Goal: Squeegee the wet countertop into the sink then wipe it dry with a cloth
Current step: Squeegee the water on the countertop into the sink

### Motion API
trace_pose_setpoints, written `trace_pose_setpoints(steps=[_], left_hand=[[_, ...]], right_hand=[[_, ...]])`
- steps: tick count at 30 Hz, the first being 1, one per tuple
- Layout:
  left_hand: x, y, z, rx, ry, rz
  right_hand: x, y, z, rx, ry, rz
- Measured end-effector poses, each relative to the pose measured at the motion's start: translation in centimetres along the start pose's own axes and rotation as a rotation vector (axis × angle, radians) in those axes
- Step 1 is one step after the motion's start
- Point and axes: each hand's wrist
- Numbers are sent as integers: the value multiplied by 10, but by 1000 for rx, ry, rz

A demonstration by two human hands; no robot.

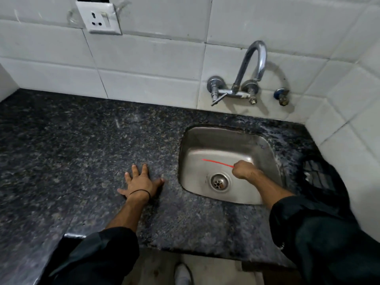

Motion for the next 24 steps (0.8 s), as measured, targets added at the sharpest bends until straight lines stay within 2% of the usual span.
trace_pose_setpoints(steps=[3,7,10,13,16,24], left_hand=[[-4,-3,2,46,86,-37],[-20,-3,-5,17,230,-94],[-38,-4,-17,-104,317,-61],[-53,-5,-27,-184,434,-58],[-63,-9,-38,-233,494,-46],[-62,-22,-81,-271,582,-56]], right_hand=[[-33,-8,-8,209,-4,18],[-68,-3,-16,844,82,31],[-90,-6,-18,1155,169,31],[-110,-16,-17,1368,282,60],[-116,-27,-24,1507,304,156],[-89,-70,-55,1733,77,78]])
Point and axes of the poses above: each hand's wrist, its own x-axis towards the middle knuckle, its own y-axis out of the palm, z = x × y, and after that the axes turned 11 degrees about -z, right-handed
